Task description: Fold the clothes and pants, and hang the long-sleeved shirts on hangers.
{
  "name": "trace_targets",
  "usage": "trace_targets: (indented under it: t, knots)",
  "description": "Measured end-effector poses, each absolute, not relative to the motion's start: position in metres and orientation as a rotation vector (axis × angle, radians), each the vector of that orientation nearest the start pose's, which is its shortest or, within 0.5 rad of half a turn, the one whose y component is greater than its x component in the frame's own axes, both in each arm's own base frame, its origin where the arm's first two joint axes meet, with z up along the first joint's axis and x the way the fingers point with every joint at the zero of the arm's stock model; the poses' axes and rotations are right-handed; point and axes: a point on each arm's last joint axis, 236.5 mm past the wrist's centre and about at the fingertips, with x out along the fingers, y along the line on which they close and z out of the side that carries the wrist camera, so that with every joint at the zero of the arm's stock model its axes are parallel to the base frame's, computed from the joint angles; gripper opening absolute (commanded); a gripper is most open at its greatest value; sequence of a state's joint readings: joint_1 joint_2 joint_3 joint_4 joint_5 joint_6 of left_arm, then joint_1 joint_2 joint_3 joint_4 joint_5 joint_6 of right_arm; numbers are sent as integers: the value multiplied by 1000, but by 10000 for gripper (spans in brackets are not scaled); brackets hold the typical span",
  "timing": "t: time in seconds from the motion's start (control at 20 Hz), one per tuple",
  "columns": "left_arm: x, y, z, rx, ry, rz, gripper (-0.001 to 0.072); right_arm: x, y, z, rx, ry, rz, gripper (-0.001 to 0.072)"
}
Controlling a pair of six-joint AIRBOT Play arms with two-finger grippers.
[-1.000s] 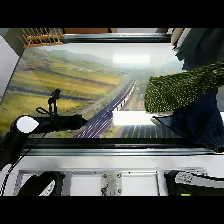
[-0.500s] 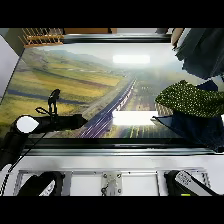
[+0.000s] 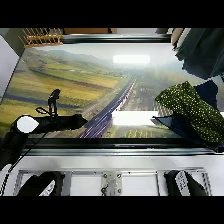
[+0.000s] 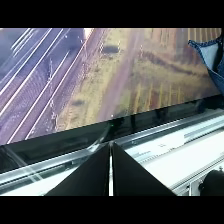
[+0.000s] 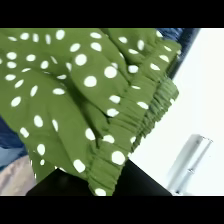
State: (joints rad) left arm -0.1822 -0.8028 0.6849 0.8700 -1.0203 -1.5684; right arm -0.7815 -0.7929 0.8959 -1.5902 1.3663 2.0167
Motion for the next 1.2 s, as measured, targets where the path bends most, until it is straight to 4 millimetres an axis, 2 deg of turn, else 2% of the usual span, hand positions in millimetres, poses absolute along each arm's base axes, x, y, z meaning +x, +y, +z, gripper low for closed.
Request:
trace_targets:
  t: [0.15, 0.2, 0.25, 0.3, 0.4, 0.5, 0.55, 0.65, 0.7, 0.8, 0.95, 1.05, 1.2]
  knots:
    - [263, -181, 49, -558, 1152, -485, 2, 160, -185, 52, 797, 1076, -1004, 25]
    - [263, -181, 49, -556, 1153, -486, 1, 156, -186, 52, 774, 1088, -1004, 165]
    - [263, -181, 49, -551, 1152, -490, 1, 153, -186, 51, 748, 1101, -1000, 486]
    - [263, -181, 49, -550, 1153, -490, 2, 151, -187, 52, 720, 1111, -989, 717]
    - [262, -181, 48, -547, 1154, -492, 1, 153, -191, 58, 661, 1114, -959, 713]
    - [262, -181, 48, -546, 1154, -492, 2, 163, -200, 76, 601, 1058, -930, 713]
    - [262, -181, 48, -546, 1154, -492, 2, 173, -203, 90, 581, 1007, -907, 713]
    - [262, -181, 48, -545, 1154, -493, 2, 200, -198, 116, 560, 902, -810, 712]
    - [262, -181, 48, -544, 1153, -494, 2, 219, -187, 130, 558, 851, -727, 713]
    - [263, -181, 49, -545, 1148, -492, 2, 254, -152, 150, 556, 782, -533, 713]
    - [267, -180, 50, -547, 1134, -487, 2, 292, -87, 171, 521, 741, -244, 712]
    - [268, -180, 50, -549, 1126, -484, 2, 303, -49, 178, 485, 741, -108, 705]
    - [270, -180, 51, -550, 1121, -483, 2, 309, -10, 183, 446, 747, 27, 703]
